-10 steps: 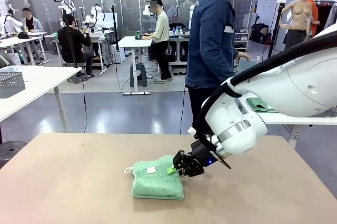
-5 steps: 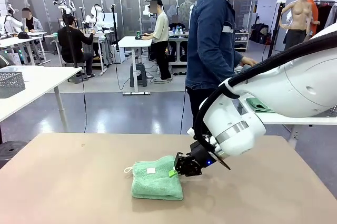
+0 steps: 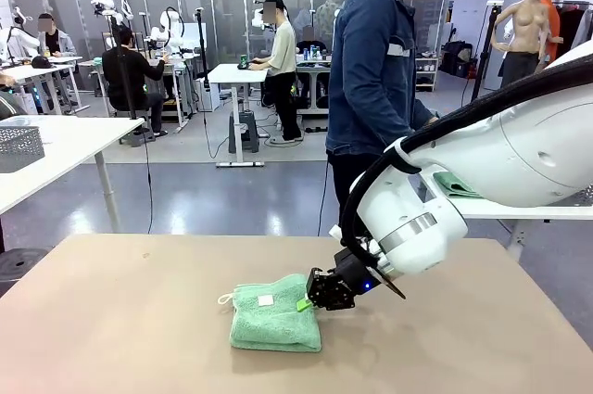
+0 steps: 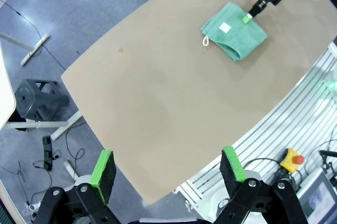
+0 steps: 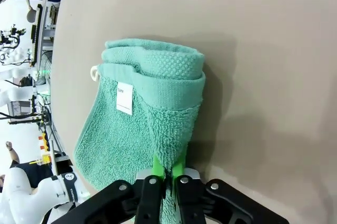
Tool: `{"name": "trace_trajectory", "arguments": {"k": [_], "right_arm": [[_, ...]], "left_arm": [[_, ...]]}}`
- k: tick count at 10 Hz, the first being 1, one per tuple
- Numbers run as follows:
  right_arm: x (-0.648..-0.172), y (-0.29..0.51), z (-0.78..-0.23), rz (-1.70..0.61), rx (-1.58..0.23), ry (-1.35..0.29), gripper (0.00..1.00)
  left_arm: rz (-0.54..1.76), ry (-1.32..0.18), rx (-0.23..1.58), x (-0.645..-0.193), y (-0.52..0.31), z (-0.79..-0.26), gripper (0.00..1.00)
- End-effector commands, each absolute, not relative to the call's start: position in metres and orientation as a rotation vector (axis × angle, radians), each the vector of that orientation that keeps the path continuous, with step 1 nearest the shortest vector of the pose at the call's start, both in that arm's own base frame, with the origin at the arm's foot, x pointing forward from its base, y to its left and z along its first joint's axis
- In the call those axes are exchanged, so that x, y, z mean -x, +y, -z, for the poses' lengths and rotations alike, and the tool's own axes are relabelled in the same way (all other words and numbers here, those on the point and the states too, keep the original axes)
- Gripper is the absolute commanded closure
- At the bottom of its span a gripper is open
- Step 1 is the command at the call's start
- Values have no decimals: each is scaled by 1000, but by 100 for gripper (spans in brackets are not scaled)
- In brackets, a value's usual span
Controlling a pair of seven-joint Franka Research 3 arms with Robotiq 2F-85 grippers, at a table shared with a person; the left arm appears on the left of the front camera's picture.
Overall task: Fold the towels and place them in the basket.
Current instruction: Place the folded Towel with hook on the right side of the table.
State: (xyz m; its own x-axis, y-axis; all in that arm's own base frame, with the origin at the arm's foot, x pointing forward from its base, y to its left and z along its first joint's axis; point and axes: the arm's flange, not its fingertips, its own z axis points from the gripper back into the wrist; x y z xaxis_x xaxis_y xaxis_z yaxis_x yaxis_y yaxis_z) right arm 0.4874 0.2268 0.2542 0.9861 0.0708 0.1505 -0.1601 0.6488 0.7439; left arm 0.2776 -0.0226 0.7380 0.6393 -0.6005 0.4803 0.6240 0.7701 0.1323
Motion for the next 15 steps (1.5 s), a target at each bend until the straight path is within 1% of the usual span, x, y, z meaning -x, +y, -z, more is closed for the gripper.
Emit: {"name": "trace_trajectory", "arguments": {"k": [1,3,4,5,7,9,12,15], "right_arm": [[-487,227,-254,-132,-855,-111,93],[-479,216,-301,-174,-761,-155,94],[-475,203,-312,-153,-759,-147,94],[-472,191,-318,-149,-718,-157,94],[-472,157,-322,-124,-632,-163,94],[-470,113,-327,-78,-603,-194,94],[-470,25,-326,-20,-540,-227,94],[-467,-61,-323,31,-447,-202,94]], "left_arm": [[717,-538,41,-276,-22,-735,0],[717,-538,41,-276,-22,-735,0],[717,-538,41,-276,-22,-735,0],[717,-538,41,-276,-22,-735,0],[717,-538,41,-276,-22,-735,0],[717,-538,41,-276,-22,-735,0],[717,-538,41,-276,-22,-735,0],[717,-538,41,-276,-22,-735,0]]}}
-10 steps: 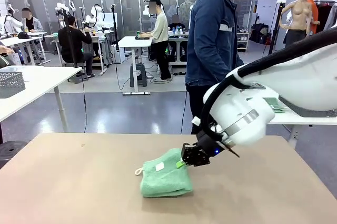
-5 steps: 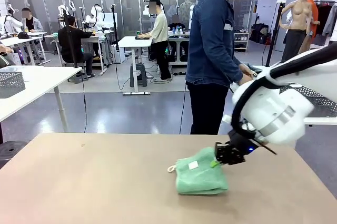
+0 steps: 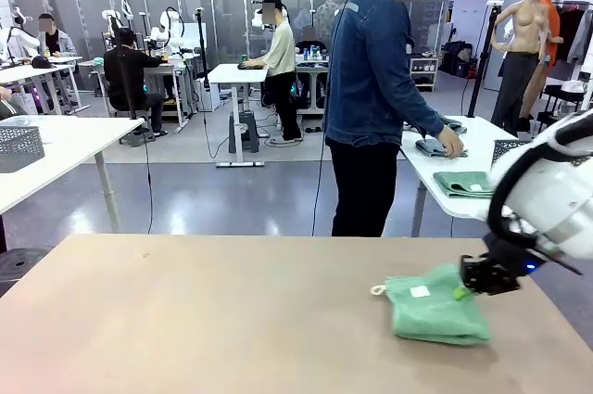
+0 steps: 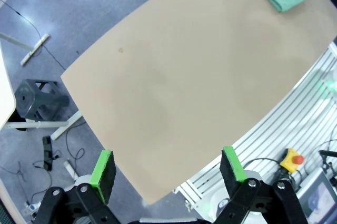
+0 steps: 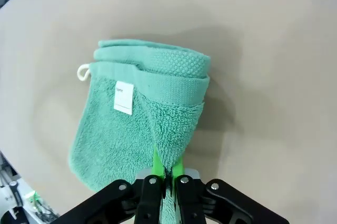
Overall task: Fold the towels and place them in the basket.
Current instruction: Place the folded Towel with hook on the right side of the table.
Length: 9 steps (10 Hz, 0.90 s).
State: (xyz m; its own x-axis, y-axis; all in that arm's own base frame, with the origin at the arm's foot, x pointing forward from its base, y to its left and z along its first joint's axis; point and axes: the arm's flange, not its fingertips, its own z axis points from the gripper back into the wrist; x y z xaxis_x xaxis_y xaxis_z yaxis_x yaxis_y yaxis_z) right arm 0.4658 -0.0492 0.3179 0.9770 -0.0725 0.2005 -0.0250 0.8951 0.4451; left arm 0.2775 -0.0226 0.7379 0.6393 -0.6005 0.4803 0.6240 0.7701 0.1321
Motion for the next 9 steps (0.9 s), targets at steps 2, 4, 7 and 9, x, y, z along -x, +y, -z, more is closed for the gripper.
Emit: {"name": "trace_trajectory", "arguments": {"k": [2,4,7,9], "right_arm": [[-467,-98,-312,38,-443,-186,94],[-469,-109,-309,60,-386,-178,94],[-468,-113,-321,61,-300,-190,85],[-465,-107,-326,39,-279,-199,46]], "left_arm": [[717,-538,41,-276,-22,-735,0],[717,-538,41,-276,-22,-735,0],[717,-538,41,-276,-22,-735,0],[717,-538,41,-276,-22,-735,0]]}}
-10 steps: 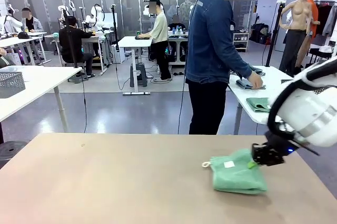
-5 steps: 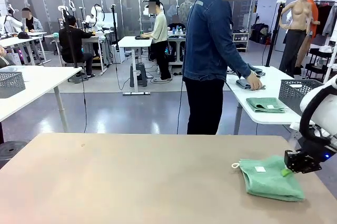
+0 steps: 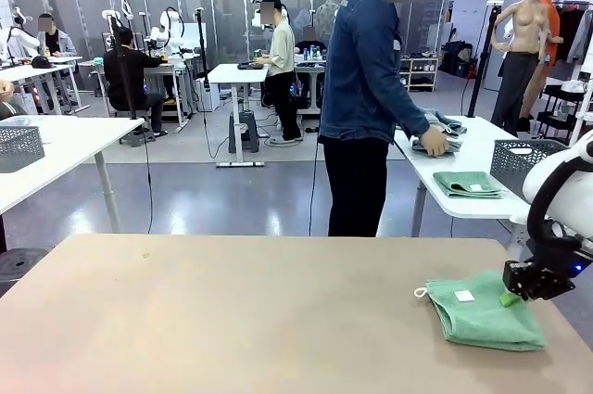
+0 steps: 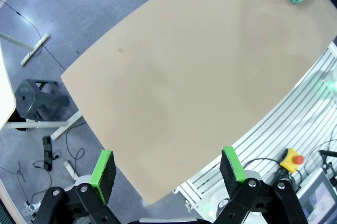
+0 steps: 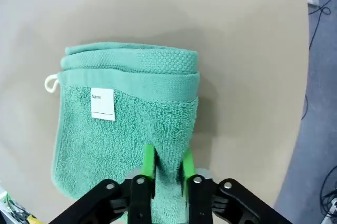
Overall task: Fold the towels and place them in the basket.
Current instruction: Place the folded Towel with hook on the right side of the table.
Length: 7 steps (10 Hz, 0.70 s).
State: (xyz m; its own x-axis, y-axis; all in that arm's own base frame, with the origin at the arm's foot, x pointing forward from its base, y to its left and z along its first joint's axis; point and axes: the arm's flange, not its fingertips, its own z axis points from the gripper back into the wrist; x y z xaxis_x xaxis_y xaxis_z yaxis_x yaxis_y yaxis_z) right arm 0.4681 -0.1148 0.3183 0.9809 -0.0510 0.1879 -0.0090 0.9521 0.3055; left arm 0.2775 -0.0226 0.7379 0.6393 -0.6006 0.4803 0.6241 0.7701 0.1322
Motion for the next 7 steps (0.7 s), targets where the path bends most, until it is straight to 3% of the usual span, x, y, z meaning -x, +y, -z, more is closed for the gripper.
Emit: {"name": "trace_trajectory", "arguments": {"k": [1,3,5,6,7], "right_arm": [[-460,-104,-333,28,-270,-210,15],[-451,-103,-351,14,-277,-262,0],[-447,-98,-355,7,-257,-267,0],[-448,-97,-353,9,-245,-286,30],[-454,-106,-356,-13,-289,-267,30]], "left_arm": [[717,-538,41,-276,-22,-735,0],[717,-538,41,-276,-22,-735,0],[717,-538,41,-276,-22,-735,0],[717,-538,41,-276,-22,-735,0],[717,-538,41,-276,-22,-735,0]]}}
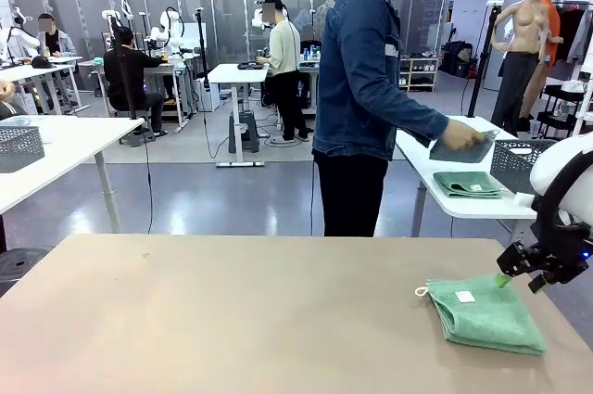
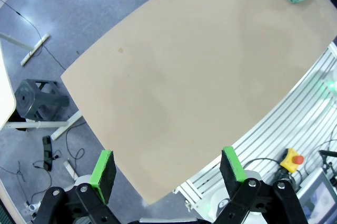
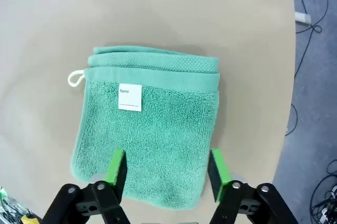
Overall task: Fold the towels and place them in the basket.
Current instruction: Place the folded Towel with hook on the right side of the table.
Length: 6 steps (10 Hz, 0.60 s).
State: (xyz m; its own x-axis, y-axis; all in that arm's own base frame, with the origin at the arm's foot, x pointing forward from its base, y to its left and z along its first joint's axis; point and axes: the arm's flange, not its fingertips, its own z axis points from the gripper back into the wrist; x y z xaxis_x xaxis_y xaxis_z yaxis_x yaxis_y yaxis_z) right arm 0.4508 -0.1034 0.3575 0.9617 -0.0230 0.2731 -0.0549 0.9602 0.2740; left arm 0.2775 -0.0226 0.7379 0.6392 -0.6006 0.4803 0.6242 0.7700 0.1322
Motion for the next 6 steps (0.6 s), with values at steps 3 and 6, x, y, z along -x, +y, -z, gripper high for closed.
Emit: {"name": "trace_trajectory", "arguments": {"k": [3,6], "right_arm": [[-454,-106,-356,-13,-289,-267,30],[-454,-106,-356,-13,-289,-267,30]], "left_arm": [[717,-538,41,-276,-22,-735,0],[717,-538,41,-276,-22,-735,0]]}}
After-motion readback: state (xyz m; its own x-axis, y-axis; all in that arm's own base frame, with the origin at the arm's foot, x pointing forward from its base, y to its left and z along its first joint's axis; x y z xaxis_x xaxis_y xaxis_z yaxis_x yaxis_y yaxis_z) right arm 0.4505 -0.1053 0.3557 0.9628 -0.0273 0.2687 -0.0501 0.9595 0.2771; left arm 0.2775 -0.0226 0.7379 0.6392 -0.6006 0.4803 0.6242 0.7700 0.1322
